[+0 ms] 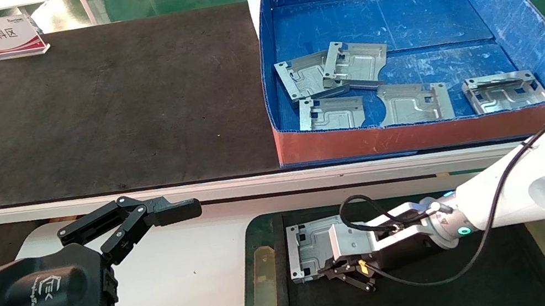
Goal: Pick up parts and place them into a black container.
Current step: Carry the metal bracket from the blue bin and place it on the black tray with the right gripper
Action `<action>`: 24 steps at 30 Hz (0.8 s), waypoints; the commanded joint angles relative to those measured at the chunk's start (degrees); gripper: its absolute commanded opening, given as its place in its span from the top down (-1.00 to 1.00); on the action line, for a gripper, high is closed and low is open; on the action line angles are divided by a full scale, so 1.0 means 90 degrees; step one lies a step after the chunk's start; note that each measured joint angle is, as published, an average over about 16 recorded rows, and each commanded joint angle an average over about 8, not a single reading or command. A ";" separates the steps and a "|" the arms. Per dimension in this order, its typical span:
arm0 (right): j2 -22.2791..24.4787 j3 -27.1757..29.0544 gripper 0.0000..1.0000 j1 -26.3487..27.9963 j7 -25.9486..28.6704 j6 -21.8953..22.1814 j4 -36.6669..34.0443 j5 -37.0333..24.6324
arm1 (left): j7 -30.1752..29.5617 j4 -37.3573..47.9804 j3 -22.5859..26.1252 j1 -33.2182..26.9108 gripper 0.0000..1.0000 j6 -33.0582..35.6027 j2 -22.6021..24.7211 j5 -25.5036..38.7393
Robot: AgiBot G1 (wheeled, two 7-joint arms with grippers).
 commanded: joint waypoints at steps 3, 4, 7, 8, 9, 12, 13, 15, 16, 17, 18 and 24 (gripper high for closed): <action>-0.0034 0.0012 0.69 0.0016 -0.0005 0.0024 -0.0082 0.0017 | 0.0000 0.0000 0.0000 0.0000 -1.00 0.0000 0.0000 0.0000; -0.0043 0.0012 0.47 0.0018 0.0002 0.0028 -0.0098 0.0017 | 0.0000 0.0000 0.0000 0.0000 -1.00 0.0000 0.0000 0.0000; -0.0071 0.0005 -0.28 0.0026 0.0019 0.0038 -0.0136 0.0008 | 0.0000 0.0000 0.0000 0.0000 -1.00 0.0000 0.0000 0.0000; -0.0080 0.0002 -0.53 0.0028 0.0024 0.0038 -0.0145 0.0003 | 0.0000 0.0000 0.0000 0.0000 -1.00 0.0000 0.0000 0.0000; -0.0089 -0.0001 -0.75 0.0030 0.0030 0.0036 -0.0154 -0.0001 | 0.0000 0.0000 0.0000 0.0000 -1.00 0.0000 0.0000 0.0000; -0.0114 -0.0011 -1.00 0.0036 0.0033 0.0030 -0.0163 -0.0015 | 0.0000 0.0000 0.0000 0.0000 -1.00 0.0000 0.0000 0.0000; -0.0121 -0.0011 -1.00 0.0036 0.0034 0.0029 -0.0164 -0.0015 | 0.0000 0.0000 0.0000 0.0000 -1.00 0.0000 0.0000 0.0000; -0.0133 -0.0012 -1.00 0.0035 0.0032 0.0030 -0.0166 -0.0016 | 0.0000 0.0000 0.0001 0.0000 -1.00 0.0000 0.0000 0.0000; -0.0137 -0.0012 -1.00 0.0034 0.0030 0.0030 -0.0166 -0.0016 | 0.0000 0.0000 0.0001 0.0000 -1.00 0.0000 0.0000 0.0000; -0.0141 -0.0013 -1.00 0.0034 0.0027 0.0030 -0.0166 -0.0016 | 0.0000 0.0000 0.0001 0.0000 -1.00 0.0000 0.0000 0.0000; -0.0142 -0.0013 -1.00 0.0035 0.0024 0.0027 -0.0164 -0.0016 | 0.0000 0.0000 0.0001 0.0000 -1.00 0.0000 0.0000 0.0000; -0.0097 0.0008 -1.00 0.0095 -0.0009 -0.0123 -0.0147 0.0015 | 0.0000 0.0000 0.0001 0.0000 -1.00 0.0000 0.0000 -0.0001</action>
